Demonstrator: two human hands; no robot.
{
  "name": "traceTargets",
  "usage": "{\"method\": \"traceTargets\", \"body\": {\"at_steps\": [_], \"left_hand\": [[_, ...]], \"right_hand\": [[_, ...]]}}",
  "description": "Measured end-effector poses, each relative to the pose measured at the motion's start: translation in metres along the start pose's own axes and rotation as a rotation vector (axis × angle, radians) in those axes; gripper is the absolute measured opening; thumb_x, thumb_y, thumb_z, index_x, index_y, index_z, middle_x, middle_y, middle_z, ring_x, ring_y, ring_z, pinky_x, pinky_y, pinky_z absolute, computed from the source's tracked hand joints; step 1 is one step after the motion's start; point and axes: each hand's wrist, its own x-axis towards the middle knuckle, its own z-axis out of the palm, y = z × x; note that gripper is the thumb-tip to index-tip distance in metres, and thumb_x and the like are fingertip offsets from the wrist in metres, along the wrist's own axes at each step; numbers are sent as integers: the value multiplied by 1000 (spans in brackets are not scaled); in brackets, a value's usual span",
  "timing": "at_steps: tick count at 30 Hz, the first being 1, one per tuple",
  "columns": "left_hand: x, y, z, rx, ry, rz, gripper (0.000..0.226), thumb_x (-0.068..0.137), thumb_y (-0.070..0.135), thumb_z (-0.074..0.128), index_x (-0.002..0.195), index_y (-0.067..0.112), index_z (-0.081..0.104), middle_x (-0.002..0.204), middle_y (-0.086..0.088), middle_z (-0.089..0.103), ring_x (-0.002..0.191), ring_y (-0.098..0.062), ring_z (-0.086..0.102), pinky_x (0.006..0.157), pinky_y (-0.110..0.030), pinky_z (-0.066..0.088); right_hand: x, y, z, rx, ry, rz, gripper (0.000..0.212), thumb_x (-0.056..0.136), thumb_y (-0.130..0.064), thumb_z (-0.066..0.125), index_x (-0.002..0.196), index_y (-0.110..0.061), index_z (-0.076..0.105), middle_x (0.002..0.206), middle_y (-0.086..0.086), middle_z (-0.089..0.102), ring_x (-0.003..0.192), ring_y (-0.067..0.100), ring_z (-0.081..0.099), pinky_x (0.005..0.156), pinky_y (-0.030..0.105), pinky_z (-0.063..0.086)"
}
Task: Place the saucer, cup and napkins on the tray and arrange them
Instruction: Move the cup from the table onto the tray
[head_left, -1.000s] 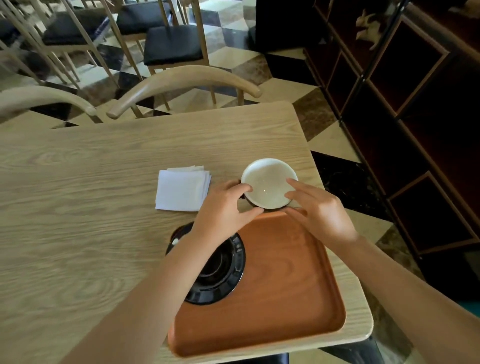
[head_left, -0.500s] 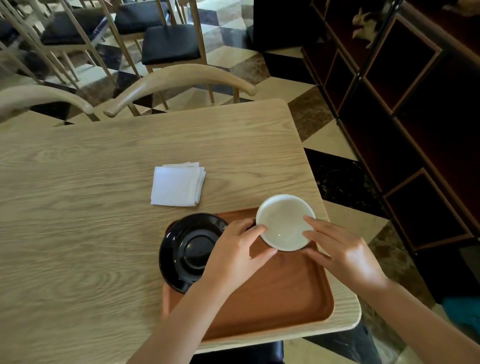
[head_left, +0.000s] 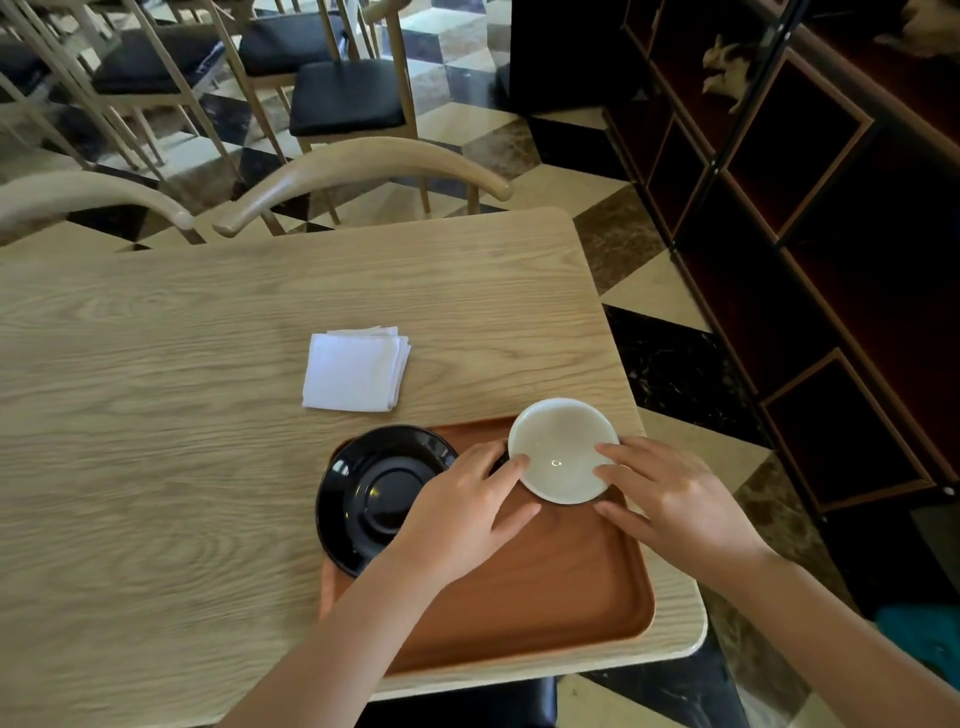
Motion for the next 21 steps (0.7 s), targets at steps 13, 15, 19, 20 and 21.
{"method": "traceTargets", "body": {"at_steps": [13, 15, 19, 20, 21], "left_hand": [[0, -104, -70, 202, 46, -223, 48, 90, 34, 48, 131, 9, 47, 131, -16, 53, 116, -32, 53, 91, -43, 46], [0, -138, -73, 215, -27, -446, 53, 93, 36, 42, 140, 14, 33, 146, -13, 37, 130, -30, 39, 102, -43, 36], [6, -183, -67, 281, -185, -587, 59, 96, 43, 30, 146, 23, 7, 156, -8, 14, 141, -25, 17, 111, -44, 25], [9, -188, -65, 288, -214, -580, 60, 96, 44, 29, 146, 25, 4, 157, -7, 11, 141, -26, 15, 111, -45, 23], [13, -192, -62, 294, -241, -571, 60, 96, 44, 29, 146, 27, 3, 157, -6, 8, 142, -26, 13, 112, -45, 22]], "right_hand": [[134, -59, -2, 72, 22, 68, 35, 76, -21, 73, 108, -8, 66, 113, 16, 66, 102, 34, 62, 83, 45, 50], [168, -74, 24, 105, -143, 112, 47, 86, -28, 60, 130, -16, 49, 141, 13, 45, 127, 31, 41, 97, 46, 41], [216, -91, 78, -26, -387, 88, 56, 94, -38, 40, 145, -26, 18, 157, 6, 9, 140, 25, 14, 105, 44, 32], [224, -93, 90, -49, -419, 95, 57, 95, -40, 38, 145, -27, 14, 157, 6, 5, 140, 25, 12, 105, 43, 31], [229, -95, 99, -69, -448, 107, 58, 95, -41, 37, 145, -28, 12, 158, 5, 3, 141, 25, 11, 106, 43, 31]]}}
